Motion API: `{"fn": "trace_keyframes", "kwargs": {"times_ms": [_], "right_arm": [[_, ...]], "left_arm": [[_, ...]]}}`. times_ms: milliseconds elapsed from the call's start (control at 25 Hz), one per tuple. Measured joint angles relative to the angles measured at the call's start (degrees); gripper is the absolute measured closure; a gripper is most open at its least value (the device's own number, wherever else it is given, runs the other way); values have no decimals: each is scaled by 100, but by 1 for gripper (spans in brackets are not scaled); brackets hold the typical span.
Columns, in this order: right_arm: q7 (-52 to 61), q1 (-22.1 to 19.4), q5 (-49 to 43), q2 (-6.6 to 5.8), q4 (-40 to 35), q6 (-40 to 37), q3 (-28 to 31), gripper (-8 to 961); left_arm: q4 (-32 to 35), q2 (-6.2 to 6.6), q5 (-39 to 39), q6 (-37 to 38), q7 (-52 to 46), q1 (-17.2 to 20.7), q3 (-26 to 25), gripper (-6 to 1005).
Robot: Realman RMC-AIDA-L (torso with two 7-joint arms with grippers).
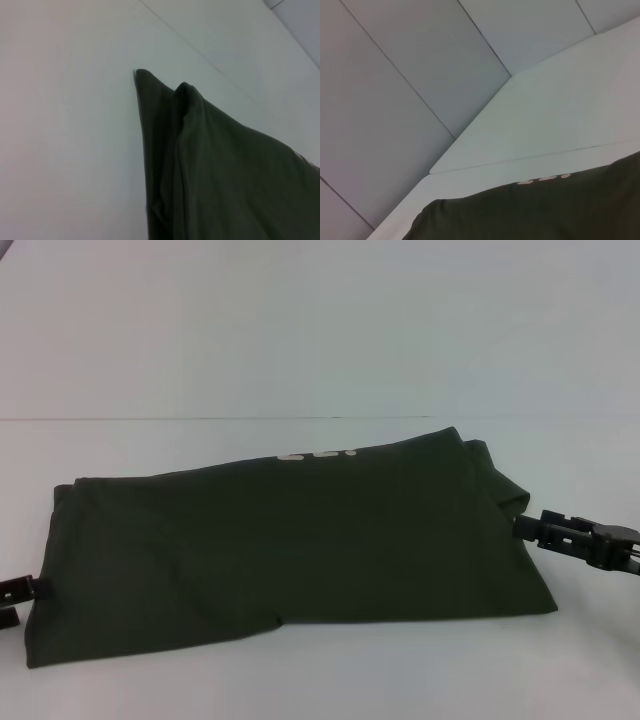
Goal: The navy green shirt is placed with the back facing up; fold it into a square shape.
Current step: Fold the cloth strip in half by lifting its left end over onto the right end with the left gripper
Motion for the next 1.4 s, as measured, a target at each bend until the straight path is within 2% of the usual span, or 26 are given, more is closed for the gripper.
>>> {"fn": "trace_keyframes", "kwargs": {"times_ms": [720,1400], "right_arm": [[12,54,3,-7,4,-3,-21,12],[5,100,3,18,4,-5,-120,13]], "left_arm": [[7,17,521,237,142,-79,40,140],[-46,-36,537,302,218,-160,73,140]]}}
